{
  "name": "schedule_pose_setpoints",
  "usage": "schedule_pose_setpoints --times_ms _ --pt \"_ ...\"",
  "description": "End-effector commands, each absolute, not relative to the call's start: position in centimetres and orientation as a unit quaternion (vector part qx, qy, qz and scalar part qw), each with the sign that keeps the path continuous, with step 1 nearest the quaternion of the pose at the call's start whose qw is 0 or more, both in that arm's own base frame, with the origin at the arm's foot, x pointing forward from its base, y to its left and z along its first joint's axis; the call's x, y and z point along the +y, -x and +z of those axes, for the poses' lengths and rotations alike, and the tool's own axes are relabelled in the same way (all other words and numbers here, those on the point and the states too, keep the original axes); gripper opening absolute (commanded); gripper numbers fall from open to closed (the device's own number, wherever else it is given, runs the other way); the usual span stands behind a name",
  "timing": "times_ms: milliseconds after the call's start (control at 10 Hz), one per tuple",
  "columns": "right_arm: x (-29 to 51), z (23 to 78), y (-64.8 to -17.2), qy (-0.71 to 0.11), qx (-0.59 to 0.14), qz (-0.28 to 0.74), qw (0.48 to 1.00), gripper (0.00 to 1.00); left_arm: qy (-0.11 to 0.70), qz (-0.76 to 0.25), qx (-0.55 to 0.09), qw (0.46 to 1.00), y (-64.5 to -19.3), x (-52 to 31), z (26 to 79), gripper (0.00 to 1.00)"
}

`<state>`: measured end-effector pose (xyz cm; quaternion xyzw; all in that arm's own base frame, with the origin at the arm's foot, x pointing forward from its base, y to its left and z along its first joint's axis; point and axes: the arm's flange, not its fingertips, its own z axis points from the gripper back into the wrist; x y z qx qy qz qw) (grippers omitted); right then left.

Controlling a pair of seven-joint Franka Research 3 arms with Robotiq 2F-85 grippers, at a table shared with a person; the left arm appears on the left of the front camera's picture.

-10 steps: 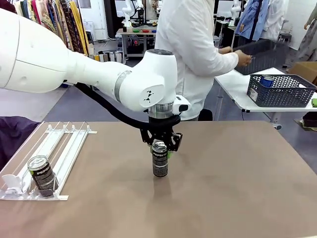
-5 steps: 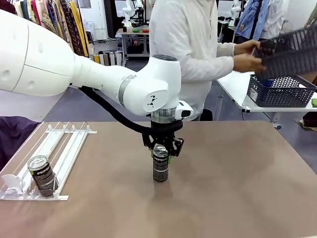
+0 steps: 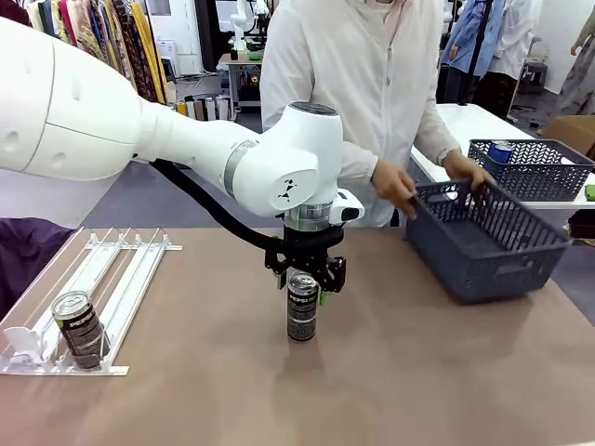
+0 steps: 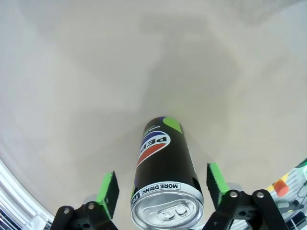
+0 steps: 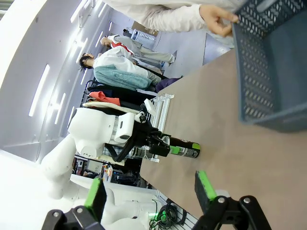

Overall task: Retrieve and store the cans from the dispenser.
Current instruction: Pick up one can from the Automatic Can Dispenser and place it in the middle of the table.

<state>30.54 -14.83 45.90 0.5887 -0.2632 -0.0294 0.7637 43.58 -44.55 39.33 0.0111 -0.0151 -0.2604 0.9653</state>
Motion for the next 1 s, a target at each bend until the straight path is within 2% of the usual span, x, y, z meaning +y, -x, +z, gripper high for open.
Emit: schedule_pose_setpoints --times_ms 0,500,600,700,900 --pt "-14.7 46.4 -30.9 -0.596 -0.272 -0.03 0.755 1.0 -0.023 -0.263 -0.039 0.964 -43.2 -44.2 40.6 1.0" --pt "-14.7 46.4 -30.9 -0.596 -0.272 -0.03 0.755 1.0 0.08 -0.363 -0.072 0.925 -36.0 -37.3 54.4 1.0" --pt "-14.7 46.4 -30.9 -0.596 -0.272 -0.03 0.755 1.0 0.094 -0.325 -0.103 0.935 -35.2 -33.2 57.0 1.0" --pt "-14.7 46.4 -30.9 -0.596 -0.272 -0.03 0.755 1.0 0.152 -0.301 -0.125 0.933 -34.9 -28.4 58.7 1.0" --pt "-14.7 46.4 -30.9 -0.596 -0.272 -0.03 0.755 1.0 0.205 -0.122 -0.199 0.951 -34.5 -16.9 60.5 1.0"
